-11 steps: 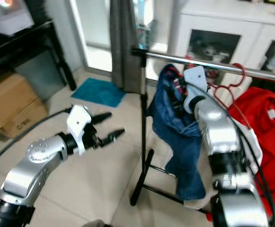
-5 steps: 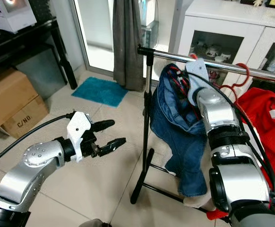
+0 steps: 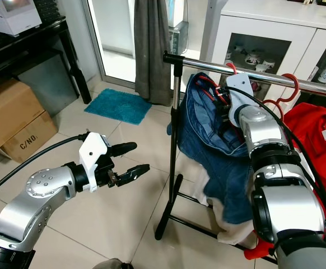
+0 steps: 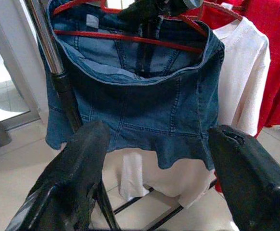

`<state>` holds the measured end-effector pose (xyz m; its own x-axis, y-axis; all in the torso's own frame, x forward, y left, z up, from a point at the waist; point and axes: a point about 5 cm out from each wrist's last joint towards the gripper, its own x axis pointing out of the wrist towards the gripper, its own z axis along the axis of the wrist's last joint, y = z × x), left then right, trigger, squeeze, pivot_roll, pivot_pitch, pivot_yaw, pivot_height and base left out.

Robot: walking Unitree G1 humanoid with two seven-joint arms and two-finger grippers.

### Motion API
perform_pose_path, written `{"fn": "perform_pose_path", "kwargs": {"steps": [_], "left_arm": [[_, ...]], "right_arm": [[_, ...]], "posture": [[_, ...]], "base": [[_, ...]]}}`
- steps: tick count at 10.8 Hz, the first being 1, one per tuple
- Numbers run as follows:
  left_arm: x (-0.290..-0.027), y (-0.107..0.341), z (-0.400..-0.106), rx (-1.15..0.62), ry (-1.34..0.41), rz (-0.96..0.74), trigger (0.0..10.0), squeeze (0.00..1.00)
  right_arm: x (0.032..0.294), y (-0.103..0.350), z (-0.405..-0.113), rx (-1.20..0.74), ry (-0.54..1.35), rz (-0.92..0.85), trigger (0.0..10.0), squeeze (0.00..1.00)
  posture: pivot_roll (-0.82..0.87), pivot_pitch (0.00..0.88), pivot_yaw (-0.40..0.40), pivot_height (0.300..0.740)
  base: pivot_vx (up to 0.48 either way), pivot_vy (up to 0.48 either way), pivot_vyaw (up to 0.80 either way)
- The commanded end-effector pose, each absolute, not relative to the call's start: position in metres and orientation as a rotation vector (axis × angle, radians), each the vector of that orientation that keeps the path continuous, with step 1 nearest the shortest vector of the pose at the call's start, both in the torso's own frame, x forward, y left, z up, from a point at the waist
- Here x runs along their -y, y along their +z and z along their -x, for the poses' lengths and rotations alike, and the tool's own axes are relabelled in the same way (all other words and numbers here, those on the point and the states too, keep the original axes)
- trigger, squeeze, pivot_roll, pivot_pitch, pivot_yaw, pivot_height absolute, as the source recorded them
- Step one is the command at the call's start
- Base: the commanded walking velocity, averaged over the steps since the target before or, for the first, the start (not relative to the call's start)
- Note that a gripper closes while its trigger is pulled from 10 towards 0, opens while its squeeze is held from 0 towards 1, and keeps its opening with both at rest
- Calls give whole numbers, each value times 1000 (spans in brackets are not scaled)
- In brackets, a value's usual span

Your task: Hang hanger

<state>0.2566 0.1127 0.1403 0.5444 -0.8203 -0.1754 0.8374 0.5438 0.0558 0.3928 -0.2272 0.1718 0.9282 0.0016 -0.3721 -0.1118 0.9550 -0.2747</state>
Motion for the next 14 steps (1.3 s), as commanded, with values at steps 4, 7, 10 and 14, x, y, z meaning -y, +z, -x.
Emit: {"fn": "perform_pose_path", "kwargs": {"steps": [4, 7, 10, 14], "left_arm": [[-112, 143, -255, -133, -1006, -152, 10000, 0], [-112, 143, -255, -131, -1010, -153, 10000, 0], [-112, 144, -256, -131, -1011, -154, 10000, 0], [-112, 144, -257, -130, -1010, -156, 10000, 0]], "right_arm": [[229, 182, -397, -339, 53, 293, 0, 0], [230, 182, -398, -334, 62, 283, 0, 0], [230, 179, -397, -339, 72, 279, 0, 0], [231, 181, -398, -329, 68, 272, 0, 0]], "posture": [[-27, 0, 41, 740], [-29, 0, 43, 740], [-27, 0, 44, 740], [-29, 0, 46, 740]], "base": [[0, 0, 0], [0, 0, 0], [0, 0, 0], [0, 0, 0]]}}
